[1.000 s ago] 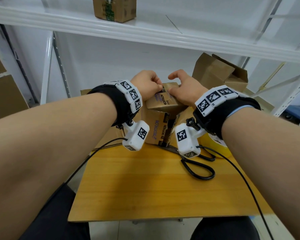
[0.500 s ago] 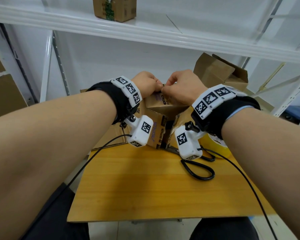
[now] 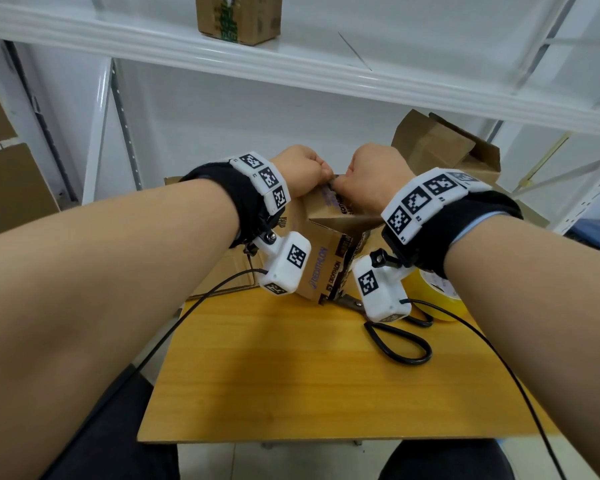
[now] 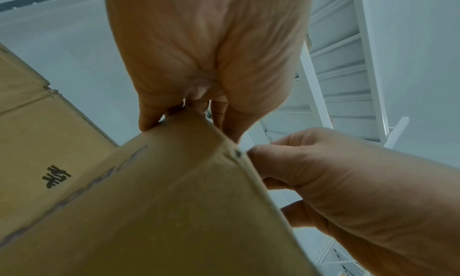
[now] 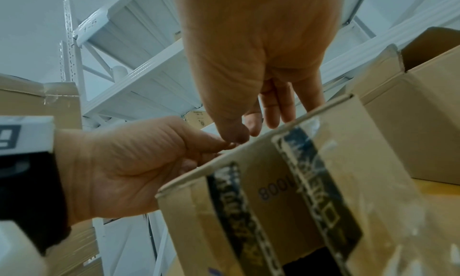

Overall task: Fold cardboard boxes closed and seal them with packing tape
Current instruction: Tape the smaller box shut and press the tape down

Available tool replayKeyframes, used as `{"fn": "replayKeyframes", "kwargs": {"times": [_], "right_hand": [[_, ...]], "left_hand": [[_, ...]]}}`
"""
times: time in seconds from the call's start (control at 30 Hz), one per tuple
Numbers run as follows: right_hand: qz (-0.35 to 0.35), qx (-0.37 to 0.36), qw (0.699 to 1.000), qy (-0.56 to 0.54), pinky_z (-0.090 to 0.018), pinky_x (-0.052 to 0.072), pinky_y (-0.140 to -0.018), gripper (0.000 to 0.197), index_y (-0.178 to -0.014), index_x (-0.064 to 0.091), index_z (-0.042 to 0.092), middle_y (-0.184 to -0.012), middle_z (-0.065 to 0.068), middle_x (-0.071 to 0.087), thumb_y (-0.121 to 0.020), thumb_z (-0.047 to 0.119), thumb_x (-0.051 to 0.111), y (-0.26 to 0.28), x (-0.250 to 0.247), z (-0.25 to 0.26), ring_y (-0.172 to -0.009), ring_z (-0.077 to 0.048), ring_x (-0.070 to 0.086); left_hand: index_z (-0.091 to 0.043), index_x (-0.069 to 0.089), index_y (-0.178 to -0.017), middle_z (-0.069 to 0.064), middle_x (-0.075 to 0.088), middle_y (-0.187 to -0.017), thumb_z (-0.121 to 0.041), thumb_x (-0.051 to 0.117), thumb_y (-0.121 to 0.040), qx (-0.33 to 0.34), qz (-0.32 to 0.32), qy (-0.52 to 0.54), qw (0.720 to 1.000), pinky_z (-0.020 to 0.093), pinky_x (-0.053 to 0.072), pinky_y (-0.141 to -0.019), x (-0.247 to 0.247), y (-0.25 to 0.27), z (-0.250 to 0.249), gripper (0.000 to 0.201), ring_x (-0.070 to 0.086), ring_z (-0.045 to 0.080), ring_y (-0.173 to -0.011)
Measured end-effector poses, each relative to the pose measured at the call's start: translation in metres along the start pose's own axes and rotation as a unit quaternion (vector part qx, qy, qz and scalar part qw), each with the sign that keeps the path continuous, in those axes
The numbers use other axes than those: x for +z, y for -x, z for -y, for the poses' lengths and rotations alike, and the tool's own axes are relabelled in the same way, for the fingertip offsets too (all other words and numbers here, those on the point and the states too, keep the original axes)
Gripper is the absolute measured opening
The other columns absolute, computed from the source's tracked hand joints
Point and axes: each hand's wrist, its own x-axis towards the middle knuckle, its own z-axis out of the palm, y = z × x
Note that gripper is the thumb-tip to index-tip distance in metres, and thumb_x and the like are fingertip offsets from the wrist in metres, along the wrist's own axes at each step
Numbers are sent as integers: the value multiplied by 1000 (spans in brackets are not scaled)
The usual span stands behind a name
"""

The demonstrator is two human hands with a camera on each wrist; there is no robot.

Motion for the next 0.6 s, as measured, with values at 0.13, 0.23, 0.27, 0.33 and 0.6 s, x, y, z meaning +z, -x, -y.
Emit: {"fn": "replayKeyframes", "kwargs": {"times": [0.13,0.23,0.27,0.33,0.6], "right_hand": [[2,3,1000,-10,-31,39,-63,42,-62,45,14,-63,-2,48,-93,36,62,0,0,-2,-69,-24,54],[10,8,1000,-19,-31,41,-63,38,-64,48,13,-65,-3,50,-93,32,63,0,-2,-3,-72,-24,56],[13,10,1000,-24,-31,42,-63,38,-65,49,12,-66,-3,51,-93,33,64,0,-3,-3,-73,-24,57],[20,21,999,-38,-31,42,-63,39,-65,49,12,-66,-4,50,-93,33,65,0,-5,-4,-73,-24,56],[34,56,994,-90,-26,30,-48,43,-56,45,11,-56,-1,46,-95,28,56,12,-15,1,-52,-15,43]], "left_hand": [[-15,69,-83,-1,69,-83,-7,65,-88,2,19,3,1000,27,54,-81,1,1,0,10,64,13,-83],[-17,68,-83,2,70,-89,-5,68,-85,-3,19,11,1000,29,55,-83,2,1,1,12,67,15,-87],[-18,67,-83,3,71,-92,-5,69,-84,-3,16,13,1000,30,56,-86,2,1,1,13,67,17,-90],[-19,66,-82,4,71,-95,-5,70,-84,-4,11,17,1000,33,55,-90,1,2,1,14,67,19,-94],[-12,72,-88,9,74,-93,-20,77,-76,-12,13,-18,1000,42,55,-90,2,4,-1,15,69,23,-94]]}}
